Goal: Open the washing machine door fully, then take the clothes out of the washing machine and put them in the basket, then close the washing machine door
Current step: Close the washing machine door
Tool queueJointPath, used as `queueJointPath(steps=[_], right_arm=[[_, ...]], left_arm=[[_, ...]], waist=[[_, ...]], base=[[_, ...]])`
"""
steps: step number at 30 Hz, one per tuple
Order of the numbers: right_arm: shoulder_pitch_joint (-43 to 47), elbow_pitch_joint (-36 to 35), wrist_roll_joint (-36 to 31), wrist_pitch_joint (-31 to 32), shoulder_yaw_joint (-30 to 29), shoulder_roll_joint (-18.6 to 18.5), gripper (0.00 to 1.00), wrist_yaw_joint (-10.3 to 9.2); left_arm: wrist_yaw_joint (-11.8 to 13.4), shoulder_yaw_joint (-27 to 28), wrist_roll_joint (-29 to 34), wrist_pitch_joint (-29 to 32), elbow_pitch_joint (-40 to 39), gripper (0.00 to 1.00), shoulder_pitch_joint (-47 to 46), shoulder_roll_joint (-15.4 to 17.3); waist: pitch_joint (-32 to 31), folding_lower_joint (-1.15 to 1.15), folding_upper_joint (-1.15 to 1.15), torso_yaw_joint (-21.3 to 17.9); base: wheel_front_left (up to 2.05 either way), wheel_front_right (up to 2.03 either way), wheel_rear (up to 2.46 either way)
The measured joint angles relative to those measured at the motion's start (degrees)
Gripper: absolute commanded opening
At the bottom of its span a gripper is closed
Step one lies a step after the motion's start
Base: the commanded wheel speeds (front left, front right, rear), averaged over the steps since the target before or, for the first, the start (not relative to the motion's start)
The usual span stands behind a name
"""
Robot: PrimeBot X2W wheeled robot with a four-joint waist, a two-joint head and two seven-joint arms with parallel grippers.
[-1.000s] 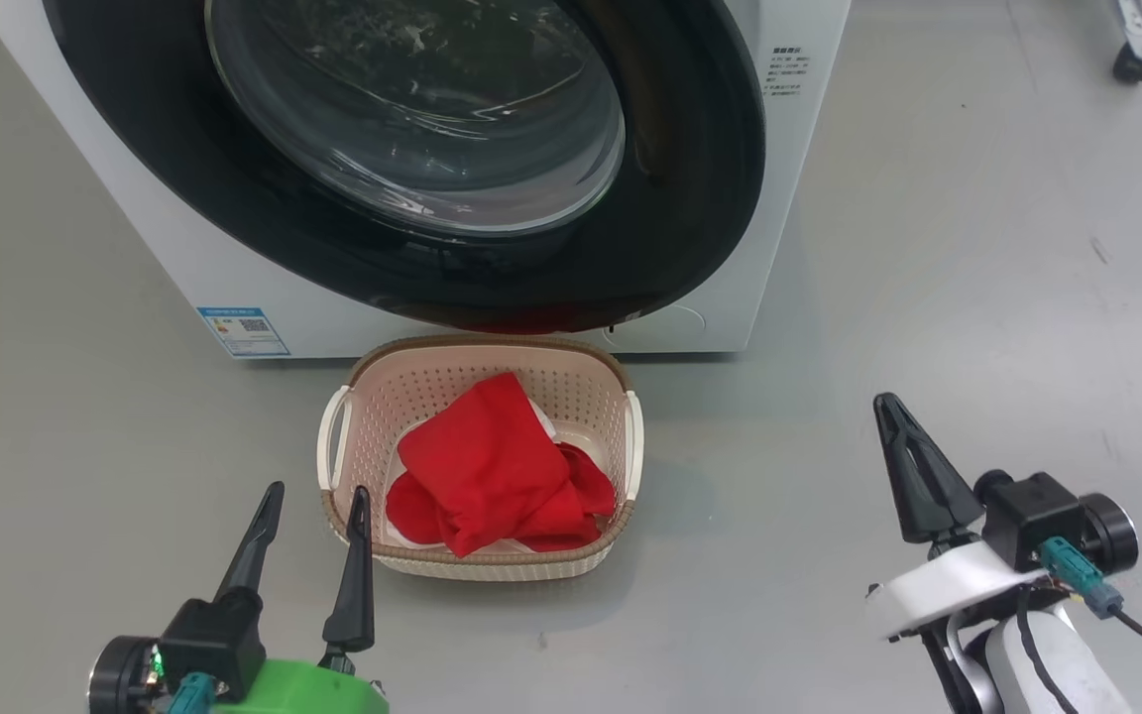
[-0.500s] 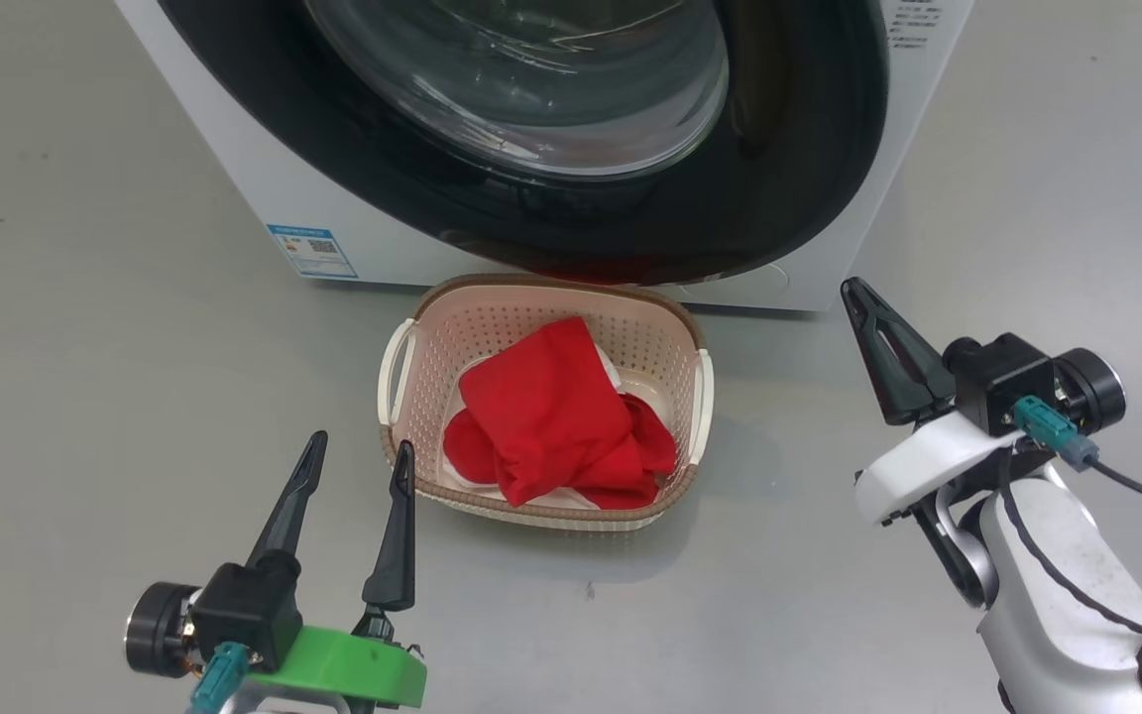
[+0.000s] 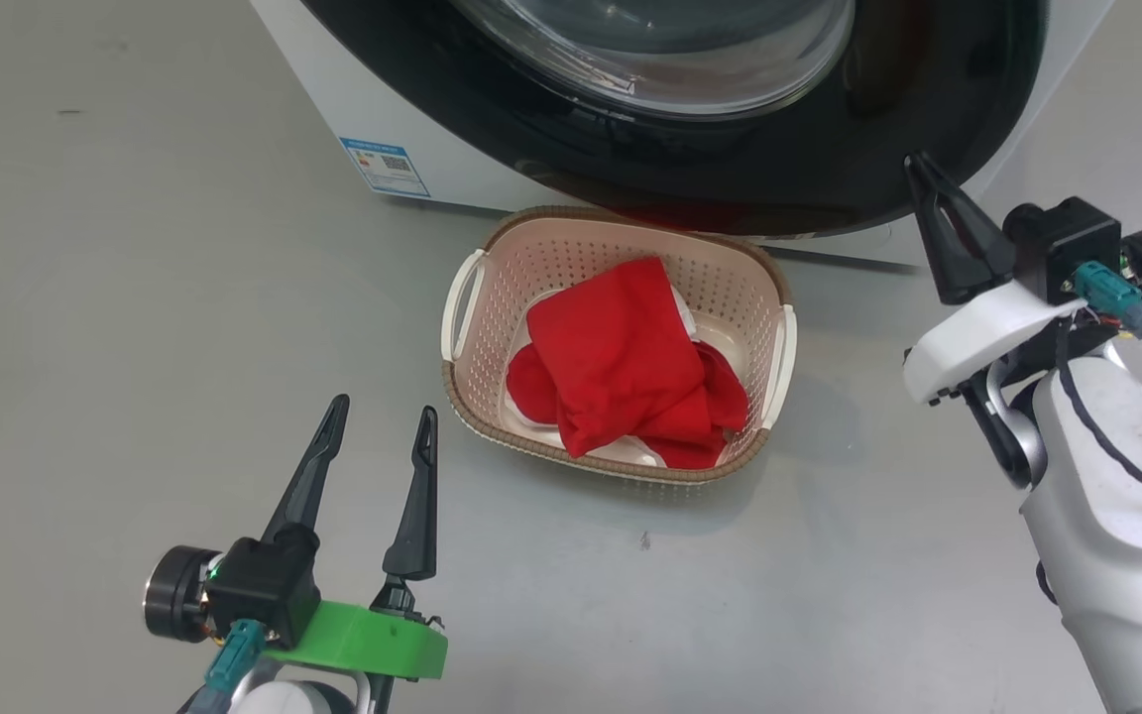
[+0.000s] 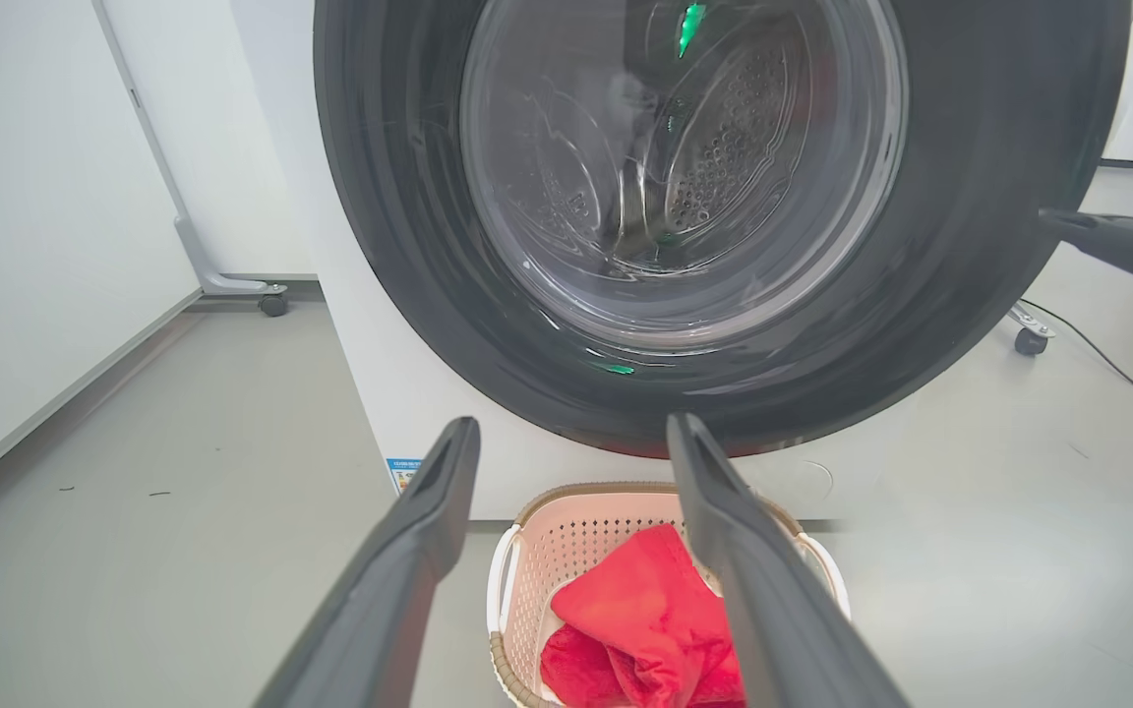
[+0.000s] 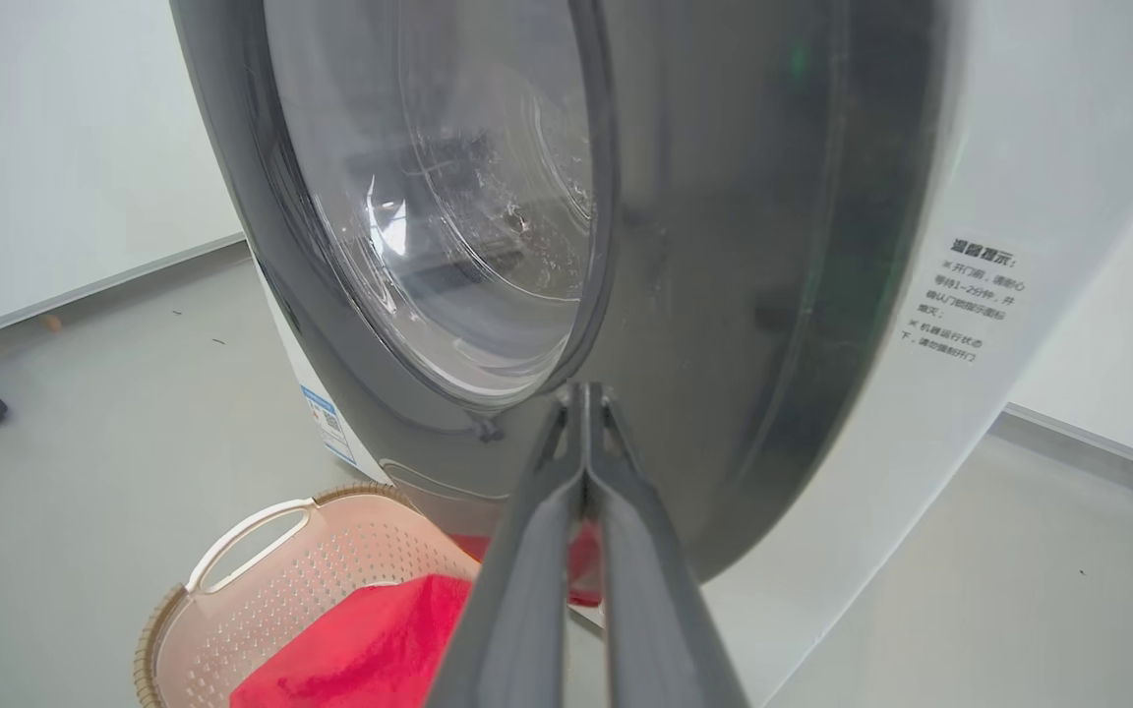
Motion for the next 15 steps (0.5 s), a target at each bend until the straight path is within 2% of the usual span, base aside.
queueJointPath(steps=[15], right_arm=[[-8.52,4.91,0.73,-0.07,-1.05,-1.43,0.0,0.54]], left_arm=[[0.0,-1.44,-0.18,-0.57,0.53,1.0,-3.5,-0.37]], waist=[[4.46,0.0,0.0,1.87]], base=[[0.0,0.0,0.0]])
